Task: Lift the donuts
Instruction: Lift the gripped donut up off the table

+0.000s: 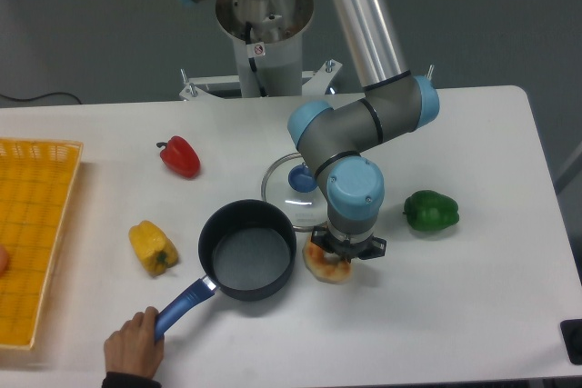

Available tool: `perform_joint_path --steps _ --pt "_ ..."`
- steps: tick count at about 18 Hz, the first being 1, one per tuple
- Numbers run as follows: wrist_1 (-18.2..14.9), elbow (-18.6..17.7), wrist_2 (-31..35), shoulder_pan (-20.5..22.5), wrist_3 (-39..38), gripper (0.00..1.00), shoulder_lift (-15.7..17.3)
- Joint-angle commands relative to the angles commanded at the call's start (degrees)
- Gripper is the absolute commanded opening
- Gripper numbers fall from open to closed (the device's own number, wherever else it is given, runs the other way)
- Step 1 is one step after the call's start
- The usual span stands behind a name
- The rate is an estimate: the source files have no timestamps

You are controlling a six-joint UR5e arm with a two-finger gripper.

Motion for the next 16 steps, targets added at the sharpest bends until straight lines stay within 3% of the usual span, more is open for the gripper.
perform_joint_path --steps 2,5,12,16 --pt "-1.3 1.1 -0.2 0.4 0.0 0.10 0.3" --pt "-7.5 3.9 -0.3 0.6 0.6 0.10 0.5" --pt "-12.2 4.6 -1.7 2.3 6.8 0.10 4.7" --pt "-12.8 4.6 -1.7 2.8 10.2 0.10 7.8"
